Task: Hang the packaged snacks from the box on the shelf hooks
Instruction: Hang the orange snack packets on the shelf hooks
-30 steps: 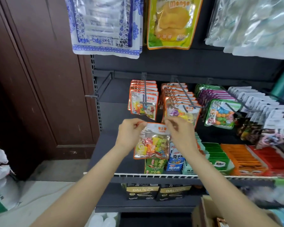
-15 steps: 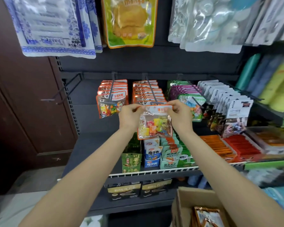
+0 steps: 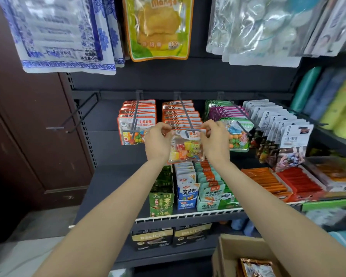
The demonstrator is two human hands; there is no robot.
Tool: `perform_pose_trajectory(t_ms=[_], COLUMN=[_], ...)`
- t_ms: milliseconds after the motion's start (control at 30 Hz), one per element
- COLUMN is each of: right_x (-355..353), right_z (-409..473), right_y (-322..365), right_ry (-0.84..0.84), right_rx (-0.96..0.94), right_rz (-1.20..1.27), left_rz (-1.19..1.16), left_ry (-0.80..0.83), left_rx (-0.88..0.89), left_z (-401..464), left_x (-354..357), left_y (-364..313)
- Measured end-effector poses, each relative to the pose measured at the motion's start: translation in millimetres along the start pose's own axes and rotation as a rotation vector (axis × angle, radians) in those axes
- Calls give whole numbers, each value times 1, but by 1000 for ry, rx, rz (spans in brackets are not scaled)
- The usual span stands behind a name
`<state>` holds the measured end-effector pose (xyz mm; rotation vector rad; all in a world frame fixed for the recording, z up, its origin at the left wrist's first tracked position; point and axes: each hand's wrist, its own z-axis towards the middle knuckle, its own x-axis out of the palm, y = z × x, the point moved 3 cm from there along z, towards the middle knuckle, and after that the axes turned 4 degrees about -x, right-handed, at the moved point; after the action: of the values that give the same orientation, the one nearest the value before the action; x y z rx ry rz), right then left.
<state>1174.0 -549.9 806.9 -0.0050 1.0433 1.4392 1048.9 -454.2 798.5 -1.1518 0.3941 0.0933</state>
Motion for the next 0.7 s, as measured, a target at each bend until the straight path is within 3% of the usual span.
perform_pose_trajectory(t_ms=[233, 400, 533, 700], right_x=[-3, -25, -45, -80], right_z=[-14, -52, -113, -208], right_y=[-4, -32, -75, -155], right_ry=[-18, 52, 299, 641], right_rx=[40, 138, 192, 258], right_rz=[90, 200, 186, 124], left_rz=[-13, -29, 11, 133], left_ry=[-116, -151, -18, 294], left_rx=[-18, -217, -307, -317], left_z=[-14, -61, -126, -235], left_x=[-2, 2, 30, 93], left_y=[12, 28, 33, 41])
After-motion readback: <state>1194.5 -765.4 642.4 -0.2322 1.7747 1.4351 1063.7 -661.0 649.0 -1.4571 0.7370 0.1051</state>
